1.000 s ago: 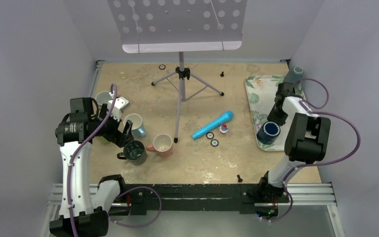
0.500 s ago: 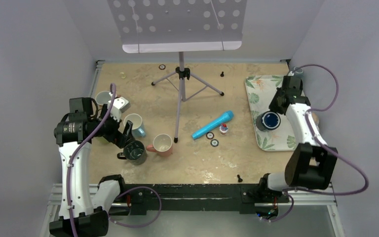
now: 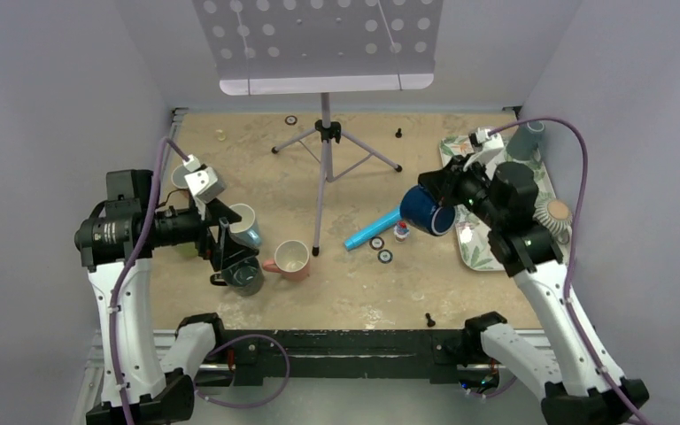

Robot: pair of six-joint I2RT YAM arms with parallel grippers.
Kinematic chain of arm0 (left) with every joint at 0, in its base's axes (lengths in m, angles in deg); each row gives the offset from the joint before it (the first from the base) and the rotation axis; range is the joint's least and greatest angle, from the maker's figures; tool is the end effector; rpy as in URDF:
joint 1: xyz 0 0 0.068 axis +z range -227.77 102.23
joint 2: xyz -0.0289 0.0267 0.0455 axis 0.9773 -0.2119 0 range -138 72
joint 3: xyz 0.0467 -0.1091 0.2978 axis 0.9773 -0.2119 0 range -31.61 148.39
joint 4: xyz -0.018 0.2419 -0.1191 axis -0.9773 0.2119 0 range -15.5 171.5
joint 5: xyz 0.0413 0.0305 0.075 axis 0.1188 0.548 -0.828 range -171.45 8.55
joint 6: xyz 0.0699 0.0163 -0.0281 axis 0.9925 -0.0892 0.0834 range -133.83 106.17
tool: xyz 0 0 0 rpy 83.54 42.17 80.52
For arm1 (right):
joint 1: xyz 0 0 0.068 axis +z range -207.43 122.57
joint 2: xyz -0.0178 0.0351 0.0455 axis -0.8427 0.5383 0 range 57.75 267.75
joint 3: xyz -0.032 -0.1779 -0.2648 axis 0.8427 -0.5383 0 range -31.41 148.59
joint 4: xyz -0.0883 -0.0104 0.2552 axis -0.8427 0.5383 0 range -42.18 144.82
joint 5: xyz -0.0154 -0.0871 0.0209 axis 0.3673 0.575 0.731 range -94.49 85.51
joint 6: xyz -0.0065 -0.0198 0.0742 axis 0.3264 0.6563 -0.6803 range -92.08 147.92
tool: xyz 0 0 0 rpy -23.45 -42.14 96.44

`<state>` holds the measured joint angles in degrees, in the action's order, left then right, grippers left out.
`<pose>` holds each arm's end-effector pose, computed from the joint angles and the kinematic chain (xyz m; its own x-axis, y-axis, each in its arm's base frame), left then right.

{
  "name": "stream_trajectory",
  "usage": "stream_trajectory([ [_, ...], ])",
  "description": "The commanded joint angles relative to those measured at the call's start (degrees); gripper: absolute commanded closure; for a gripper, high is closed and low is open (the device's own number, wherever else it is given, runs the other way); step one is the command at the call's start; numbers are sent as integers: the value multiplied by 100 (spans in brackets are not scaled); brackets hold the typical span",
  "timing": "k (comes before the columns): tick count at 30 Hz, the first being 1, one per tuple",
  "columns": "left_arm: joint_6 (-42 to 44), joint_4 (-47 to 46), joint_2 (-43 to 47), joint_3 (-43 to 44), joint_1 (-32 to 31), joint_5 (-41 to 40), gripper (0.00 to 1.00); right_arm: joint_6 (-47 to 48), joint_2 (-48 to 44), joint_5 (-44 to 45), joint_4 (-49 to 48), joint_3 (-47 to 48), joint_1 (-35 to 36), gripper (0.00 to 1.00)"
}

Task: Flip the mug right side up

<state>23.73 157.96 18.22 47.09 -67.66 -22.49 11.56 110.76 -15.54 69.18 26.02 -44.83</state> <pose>0.1049 -0.0383 0.4358 -0.4524 0.2388 -0.8592 0.7892 0.5559 -0.2611 0.2051 0.0587 0.4028 -0.3837 0.1974 -0.9021 -0.2971 0.8986 0.3230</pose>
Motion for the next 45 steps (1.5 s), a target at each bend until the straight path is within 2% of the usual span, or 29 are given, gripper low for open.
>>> stream_trajectory([
  [1,-180,39,102,352,-14,1696,0,-606,-757,-731,-1830,-125,856,100],
  [4,-1163,-759,216,308,-44,2046,0,-1013,-687,-643,-2690,-132,1724,100],
  [7,-2374,-1849,328,182,-130,2282,0,-1214,-374,-228,-3761,-39,2949,100],
  [11,-3366,-2712,359,70,-575,2156,0,-1164,367,494,-4612,506,4032,100],
  [14,-3859,-3242,419,-63,-944,1913,0,-1299,953,586,-5117,922,4332,100],
  [21,-4345,-3692,348,-232,-972,2183,2,-1571,1615,882,-6113,1260,4594,100],
  [30,-5348,-4727,291,-308,-1148,2411,22,-1721,2424,702,-6423,1757,4725,100],
  [33,-5399,-4757,258,-298,-1152,2491,35,-1721,2624,643,-6456,1836,4726,100],
  [35,-5388,-4707,244,-319,-1152,2527,61,-1659,2681,541,-6404,1903,4727,100],
  [37,-5072,-4251,220,-213,-1146,2386,94,-1476,2707,406,-6080,2055,4734,100],
  [38,-4407,-3459,171,46,-1124,2120,100,-1357,2691,432,-5811,2150,4734,100],
  [39,-3064,-2072,40,558,-1111,1430,100,-1194,2665,497,-5509,2226,4732,100],
  [40,-1905,-946,-86,1005,-1127,773,100,-1017,2631,601,-5200,2278,4734,87],
  [41,-1363,-425,-119,1253,-1125,146,100,-900,2597,688,-4971,2278,4734,72],
  [42,-1095,-182,-77,1339,-1117,-754,100,-808,2566,778,-4806,2237,4734,55],
  [45,-687,-155,322,985,-1119,-2483,100,-656,2531,1082,-4387,2157,4734,13],
])
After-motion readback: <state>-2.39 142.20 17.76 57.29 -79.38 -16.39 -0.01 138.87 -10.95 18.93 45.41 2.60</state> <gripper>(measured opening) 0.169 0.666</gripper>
